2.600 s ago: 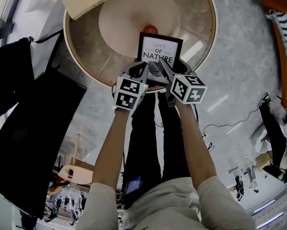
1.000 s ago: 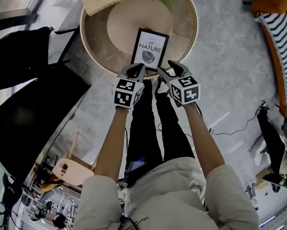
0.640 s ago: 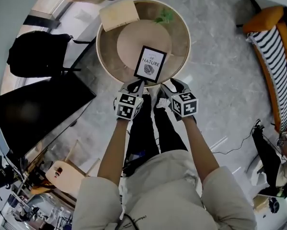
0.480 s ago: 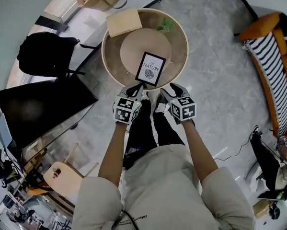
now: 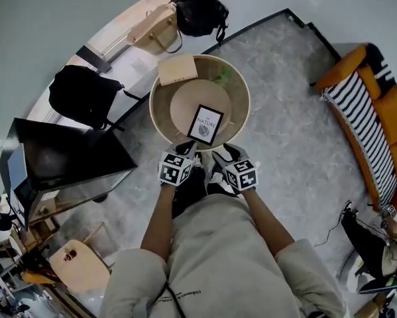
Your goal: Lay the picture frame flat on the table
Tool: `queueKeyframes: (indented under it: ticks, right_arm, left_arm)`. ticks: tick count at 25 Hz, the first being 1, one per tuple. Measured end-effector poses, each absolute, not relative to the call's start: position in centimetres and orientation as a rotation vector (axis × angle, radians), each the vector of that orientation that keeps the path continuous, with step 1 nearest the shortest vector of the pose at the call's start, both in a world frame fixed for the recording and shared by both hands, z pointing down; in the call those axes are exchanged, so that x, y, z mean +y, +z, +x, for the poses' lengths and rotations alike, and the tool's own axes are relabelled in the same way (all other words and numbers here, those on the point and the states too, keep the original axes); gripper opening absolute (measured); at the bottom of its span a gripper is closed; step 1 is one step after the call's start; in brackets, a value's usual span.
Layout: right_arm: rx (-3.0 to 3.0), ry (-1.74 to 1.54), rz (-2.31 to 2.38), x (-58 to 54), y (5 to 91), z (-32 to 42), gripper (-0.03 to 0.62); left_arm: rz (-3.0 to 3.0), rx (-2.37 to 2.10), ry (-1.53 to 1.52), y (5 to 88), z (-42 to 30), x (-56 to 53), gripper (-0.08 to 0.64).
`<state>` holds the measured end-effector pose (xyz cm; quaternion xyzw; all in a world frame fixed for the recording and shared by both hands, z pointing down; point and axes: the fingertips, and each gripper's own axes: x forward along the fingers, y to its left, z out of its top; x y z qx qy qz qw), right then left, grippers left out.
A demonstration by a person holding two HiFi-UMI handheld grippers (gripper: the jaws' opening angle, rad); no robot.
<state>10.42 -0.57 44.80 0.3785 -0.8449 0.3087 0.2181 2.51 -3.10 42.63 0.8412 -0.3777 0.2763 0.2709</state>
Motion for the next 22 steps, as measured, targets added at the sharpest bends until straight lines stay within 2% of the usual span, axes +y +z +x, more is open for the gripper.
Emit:
queueKeyframes:
  ticks: [5,11,13,22]
  right_arm:
    - [-2.363,0.713,0.992,2.6,44.1,10.2,0.223]
    - [-2.390,0.712,0.980,2.8,43.2,10.6,0.180]
    - [-2.409,0.717,0.997,2.3,43.0,10.9,0.138]
    - [-2.397,0.734,1.028,1.2,43.0,11.4,0.066]
  left_arm:
    - [2.272,-0.985,0.683,42.4,3.7,-1.0,0.023]
    - [2.278,-0.978,0.683,41.8,4.4,-0.7,0.023]
    - [2.290,-0.984,0.677,41.4,4.6,-0.9,0.023]
    - [2.283,-0.989,0.679,41.5,4.5,-0.7,0.023]
